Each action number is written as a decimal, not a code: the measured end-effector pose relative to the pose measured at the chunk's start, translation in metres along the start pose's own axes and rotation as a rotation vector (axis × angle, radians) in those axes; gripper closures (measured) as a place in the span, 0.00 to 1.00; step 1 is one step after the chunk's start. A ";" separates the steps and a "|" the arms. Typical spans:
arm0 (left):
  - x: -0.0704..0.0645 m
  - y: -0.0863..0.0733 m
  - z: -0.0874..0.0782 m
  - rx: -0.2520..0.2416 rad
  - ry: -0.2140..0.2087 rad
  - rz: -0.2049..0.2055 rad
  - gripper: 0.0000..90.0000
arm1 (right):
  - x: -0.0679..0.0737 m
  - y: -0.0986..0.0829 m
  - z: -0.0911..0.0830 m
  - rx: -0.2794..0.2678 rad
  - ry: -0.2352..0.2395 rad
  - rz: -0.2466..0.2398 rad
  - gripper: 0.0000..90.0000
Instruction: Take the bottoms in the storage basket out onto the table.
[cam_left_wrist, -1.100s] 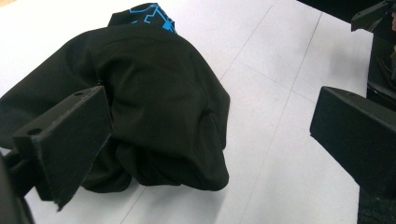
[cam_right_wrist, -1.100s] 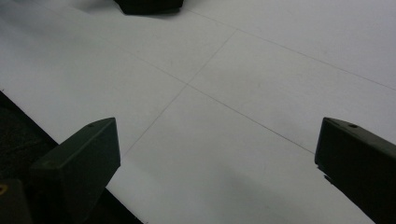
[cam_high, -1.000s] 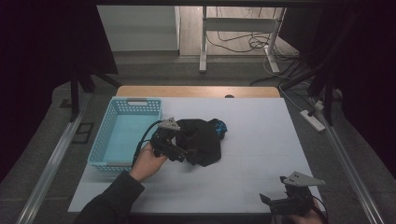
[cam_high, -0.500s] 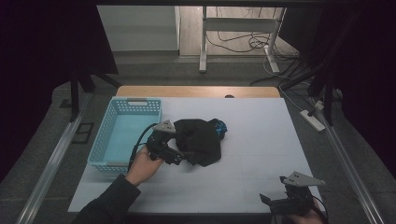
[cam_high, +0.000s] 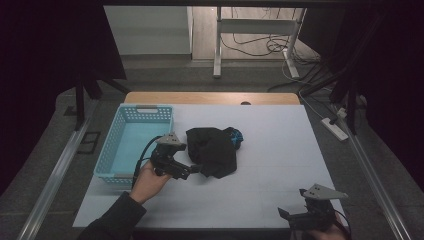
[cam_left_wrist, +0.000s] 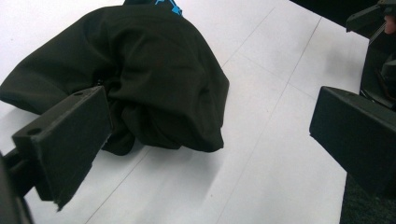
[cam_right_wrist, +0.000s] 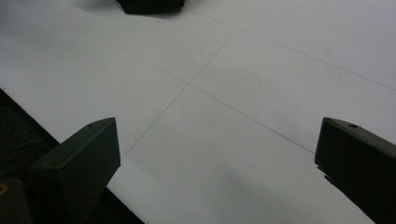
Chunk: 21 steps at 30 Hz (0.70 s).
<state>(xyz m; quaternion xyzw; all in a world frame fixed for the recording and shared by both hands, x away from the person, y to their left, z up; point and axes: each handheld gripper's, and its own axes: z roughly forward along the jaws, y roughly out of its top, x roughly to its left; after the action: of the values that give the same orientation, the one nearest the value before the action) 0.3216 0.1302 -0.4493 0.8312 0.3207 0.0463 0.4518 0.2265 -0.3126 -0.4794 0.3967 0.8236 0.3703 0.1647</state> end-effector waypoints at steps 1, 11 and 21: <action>0.000 -0.001 -0.001 0.000 0.004 -0.001 0.00 | 0.000 0.000 0.000 0.000 0.001 -0.001 0.01; -0.001 -0.011 -0.013 -0.016 0.016 -0.012 0.00 | 0.000 0.000 0.000 0.001 0.002 -0.001 0.01; -0.003 -0.024 -0.022 -0.024 0.043 -0.024 0.00 | 0.000 0.000 0.001 0.005 0.005 -0.002 0.01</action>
<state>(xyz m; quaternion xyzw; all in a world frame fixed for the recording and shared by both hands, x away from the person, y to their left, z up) 0.2996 0.1532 -0.4543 0.8206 0.3398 0.0628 0.4552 0.2269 -0.3124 -0.4796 0.3954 0.8253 0.3692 0.1622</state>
